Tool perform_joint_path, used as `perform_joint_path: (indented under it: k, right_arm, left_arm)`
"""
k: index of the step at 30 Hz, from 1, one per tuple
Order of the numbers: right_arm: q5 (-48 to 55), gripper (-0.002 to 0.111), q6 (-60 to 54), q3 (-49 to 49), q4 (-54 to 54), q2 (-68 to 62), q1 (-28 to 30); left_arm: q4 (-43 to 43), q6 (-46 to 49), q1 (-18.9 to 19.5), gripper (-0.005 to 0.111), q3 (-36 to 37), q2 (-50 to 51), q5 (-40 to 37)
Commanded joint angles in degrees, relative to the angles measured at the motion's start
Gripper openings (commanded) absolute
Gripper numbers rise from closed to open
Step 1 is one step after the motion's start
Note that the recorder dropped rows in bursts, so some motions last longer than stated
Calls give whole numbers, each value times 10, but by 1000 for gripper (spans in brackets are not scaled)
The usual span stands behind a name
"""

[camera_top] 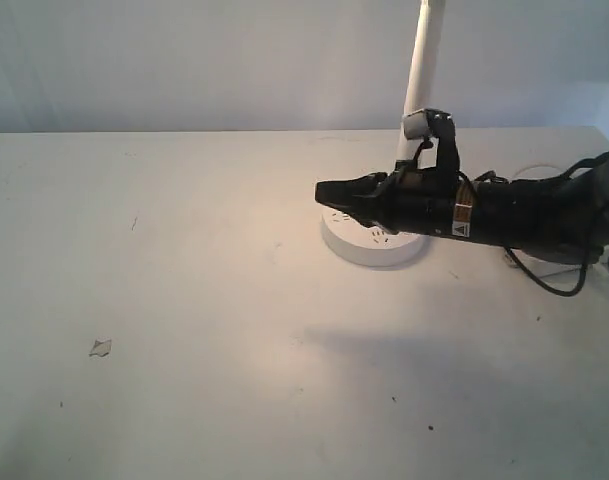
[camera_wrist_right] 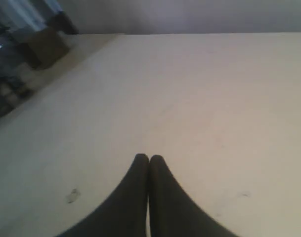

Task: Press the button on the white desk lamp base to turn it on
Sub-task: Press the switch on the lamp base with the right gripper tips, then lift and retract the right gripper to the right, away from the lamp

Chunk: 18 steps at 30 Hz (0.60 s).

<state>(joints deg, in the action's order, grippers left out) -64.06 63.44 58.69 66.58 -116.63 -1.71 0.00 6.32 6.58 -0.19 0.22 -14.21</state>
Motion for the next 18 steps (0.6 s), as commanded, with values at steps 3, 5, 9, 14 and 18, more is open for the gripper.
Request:
perform_joint_path:
  k: [3, 5, 9, 14, 18]
  right_arm:
    - [-59, 0, 67, -1, 220, 18, -4]
    - [-59, 0, 115, -1, 296, 26, -5]
    - [-59, 0, 292, -10, 334, 37, -5]
    - [-59, 0, 331, -31, 334, 79, -6]
    - [-59, 0, 330, -57, 334, 151, -6]
  left_arm:
    - [-3, -1, 1, 0, 2, -2, 1]
    - [-3, -1, 1, 0, 2, -2, 1]
    - [-3, -1, 1, 0, 2, -2, 1]
    - [-3, -1, 1, 0, 2, -2, 1]
    - [-3, -1, 1, 0, 2, -2, 1]
